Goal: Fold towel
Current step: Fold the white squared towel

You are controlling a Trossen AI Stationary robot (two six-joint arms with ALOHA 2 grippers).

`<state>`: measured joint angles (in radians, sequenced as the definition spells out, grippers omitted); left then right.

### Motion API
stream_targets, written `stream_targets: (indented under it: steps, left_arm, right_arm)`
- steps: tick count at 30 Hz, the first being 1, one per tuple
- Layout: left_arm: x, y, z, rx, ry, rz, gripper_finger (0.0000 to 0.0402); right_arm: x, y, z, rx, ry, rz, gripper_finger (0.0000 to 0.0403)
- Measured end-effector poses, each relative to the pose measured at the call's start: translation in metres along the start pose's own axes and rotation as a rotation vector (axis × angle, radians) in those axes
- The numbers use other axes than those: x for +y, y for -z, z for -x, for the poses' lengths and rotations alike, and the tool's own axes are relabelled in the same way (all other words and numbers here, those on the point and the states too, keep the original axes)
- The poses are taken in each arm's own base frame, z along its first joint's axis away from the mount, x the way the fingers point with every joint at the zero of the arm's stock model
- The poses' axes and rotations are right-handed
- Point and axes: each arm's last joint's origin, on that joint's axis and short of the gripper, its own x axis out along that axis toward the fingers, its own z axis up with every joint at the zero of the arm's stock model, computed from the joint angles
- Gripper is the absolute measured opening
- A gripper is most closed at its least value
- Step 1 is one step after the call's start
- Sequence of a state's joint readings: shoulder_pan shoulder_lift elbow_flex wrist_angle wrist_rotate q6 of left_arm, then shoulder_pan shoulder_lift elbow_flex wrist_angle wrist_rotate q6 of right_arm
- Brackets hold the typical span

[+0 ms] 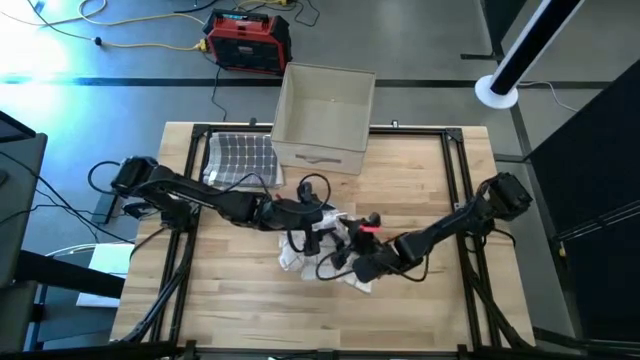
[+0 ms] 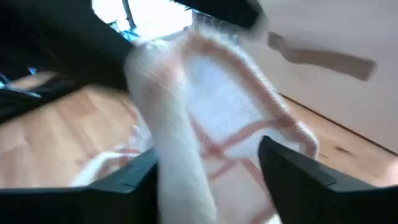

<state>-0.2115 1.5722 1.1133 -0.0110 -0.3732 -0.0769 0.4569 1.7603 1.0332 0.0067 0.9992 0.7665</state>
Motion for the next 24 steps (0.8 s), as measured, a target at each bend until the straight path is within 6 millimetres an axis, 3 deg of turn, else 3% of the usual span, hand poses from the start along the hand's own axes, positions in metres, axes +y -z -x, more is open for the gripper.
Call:
stream_targets:
  steps: [5, 6, 10, 14, 19, 24]
  left_arm:
    - [0.004, -0.005, 0.033, 0.043, -0.128, -0.046, 0.0226]
    - [0.005, -0.005, 0.041, 0.063, -0.154, -0.058, 0.0223]
    - [0.01, -0.002, 0.068, 0.141, -0.18, -0.024, 0.0215]
    - [0.003, 0.008, 0.077, 0.21, -0.167, 0.015, 0.0214]
    - [-0.01, 0.033, 0.068, 0.238, -0.142, 0.019, 0.0214]
    - [-0.017, 0.062, 0.05, 0.234, -0.142, 0.051, 0.0214]
  right_arm:
    - [0.001, 0.012, 0.016, 0.115, -0.061, 0.094, 0.0037]
    - [0.002, 0.015, 0.022, 0.139, -0.084, 0.113, 0.002]
    - [0.007, 0.037, 0.054, 0.31, -0.197, 0.191, 0.0012]
    - [0.009, 0.061, 0.095, 0.525, -0.332, 0.262, 0.0003]
    - [-0.001, 0.086, 0.14, 0.799, -0.307, 0.191, 0.0004]
    - [-0.01, 0.097, 0.164, 0.913, -0.187, 0.059, 0.0005]
